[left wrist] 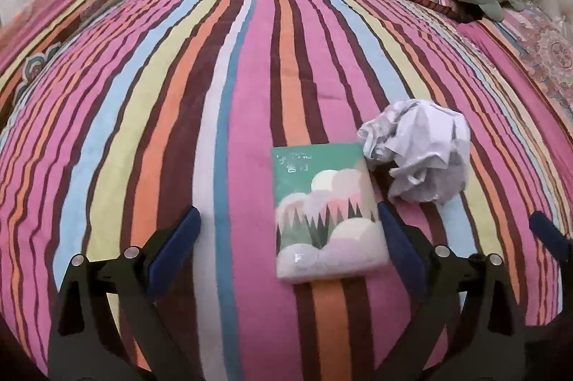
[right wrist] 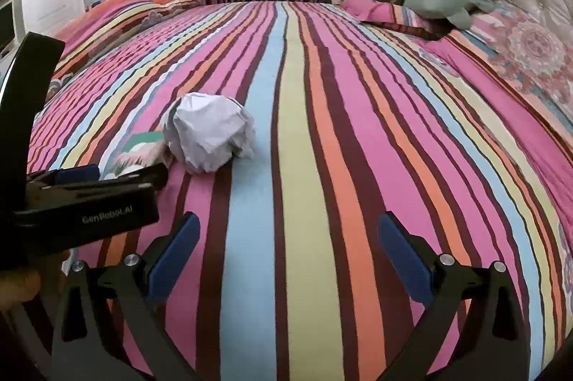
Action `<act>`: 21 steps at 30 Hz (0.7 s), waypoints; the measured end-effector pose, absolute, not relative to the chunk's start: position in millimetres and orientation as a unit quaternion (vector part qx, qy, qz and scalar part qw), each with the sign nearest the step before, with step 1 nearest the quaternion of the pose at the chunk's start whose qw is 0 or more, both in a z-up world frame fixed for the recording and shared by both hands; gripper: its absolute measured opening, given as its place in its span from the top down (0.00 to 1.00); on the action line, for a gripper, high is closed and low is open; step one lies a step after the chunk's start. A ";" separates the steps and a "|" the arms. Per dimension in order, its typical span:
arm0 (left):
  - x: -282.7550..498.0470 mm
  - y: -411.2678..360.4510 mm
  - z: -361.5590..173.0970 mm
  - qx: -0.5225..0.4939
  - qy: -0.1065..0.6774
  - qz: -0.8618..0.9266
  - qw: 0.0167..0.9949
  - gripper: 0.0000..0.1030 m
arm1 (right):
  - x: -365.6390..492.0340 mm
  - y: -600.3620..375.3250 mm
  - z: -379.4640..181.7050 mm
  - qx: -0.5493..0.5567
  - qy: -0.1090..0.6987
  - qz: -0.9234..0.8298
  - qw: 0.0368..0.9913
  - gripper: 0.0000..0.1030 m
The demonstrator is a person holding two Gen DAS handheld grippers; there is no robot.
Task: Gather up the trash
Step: 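Grasp the green tissue pack with the left tool while the right tool grasps the paper ball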
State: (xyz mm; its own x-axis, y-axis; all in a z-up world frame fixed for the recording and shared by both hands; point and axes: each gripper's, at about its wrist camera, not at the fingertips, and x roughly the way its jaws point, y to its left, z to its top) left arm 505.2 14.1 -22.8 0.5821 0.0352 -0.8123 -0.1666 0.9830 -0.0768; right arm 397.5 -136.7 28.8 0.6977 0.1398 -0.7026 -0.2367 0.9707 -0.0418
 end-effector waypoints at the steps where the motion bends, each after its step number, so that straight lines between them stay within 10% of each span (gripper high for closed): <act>1: 506.0 15.6 -23.3 -0.070 0.454 0.058 0.886 0.08 | 400.3 -134.8 28.6 -0.067 0.376 0.105 0.918 0.08; 21: 517.0 63.5 -27.0 -0.057 0.458 0.073 0.884 0.08 | 437.7 -94.4 21.8 -0.091 0.376 0.146 0.911 0.08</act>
State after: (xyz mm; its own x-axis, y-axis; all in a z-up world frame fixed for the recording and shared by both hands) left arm 517.0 63.5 -27.0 0.5696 0.0762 -0.8184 -0.1807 0.9829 -0.0343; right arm 437.7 -94.4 21.8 0.6749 0.1972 -0.7110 -0.3335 0.9411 -0.0555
